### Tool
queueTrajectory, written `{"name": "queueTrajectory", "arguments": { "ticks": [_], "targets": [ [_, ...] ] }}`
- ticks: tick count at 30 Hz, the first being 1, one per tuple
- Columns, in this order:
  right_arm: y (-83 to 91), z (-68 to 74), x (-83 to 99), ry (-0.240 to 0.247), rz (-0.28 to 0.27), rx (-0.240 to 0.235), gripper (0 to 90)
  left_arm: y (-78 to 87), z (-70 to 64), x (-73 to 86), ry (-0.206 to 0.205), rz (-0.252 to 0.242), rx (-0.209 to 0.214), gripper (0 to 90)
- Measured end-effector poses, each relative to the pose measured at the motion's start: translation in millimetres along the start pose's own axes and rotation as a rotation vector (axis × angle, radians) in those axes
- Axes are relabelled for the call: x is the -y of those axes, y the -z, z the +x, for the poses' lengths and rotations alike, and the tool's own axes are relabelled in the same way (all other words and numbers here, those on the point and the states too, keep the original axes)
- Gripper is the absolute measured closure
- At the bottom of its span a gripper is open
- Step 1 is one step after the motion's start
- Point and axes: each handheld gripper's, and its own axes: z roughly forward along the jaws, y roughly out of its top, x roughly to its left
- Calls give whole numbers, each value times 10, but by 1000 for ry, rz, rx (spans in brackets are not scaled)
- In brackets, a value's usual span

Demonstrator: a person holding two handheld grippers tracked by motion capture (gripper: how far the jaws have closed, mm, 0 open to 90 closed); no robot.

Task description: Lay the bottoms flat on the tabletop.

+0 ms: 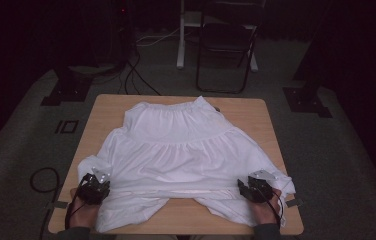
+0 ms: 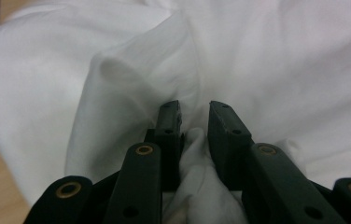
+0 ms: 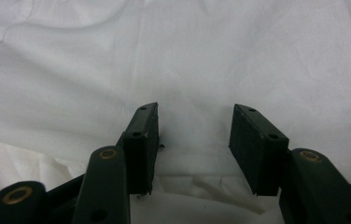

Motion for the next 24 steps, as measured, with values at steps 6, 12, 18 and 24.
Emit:
{"name": "queueTrajectory", "arguments": {
  "ticks": [6, 12, 18, 24],
  "targets": [
    [0, -1, 0, 0, 0, -1, 520, 127, 159, 270, 39, 30, -69, 736],
    [1, 2, 0, -1, 1, 2, 520, 237, 287, 453, 87, 35, -89, 707],
    [0, 0, 0, -1, 0, 0, 520, 297, 372, 476, 124, 36, -143, 664],
    [0, -1, -1, -1, 1, -1, 520, 490, 397, 335, 137, -48, -128, 615]
  ]
}}
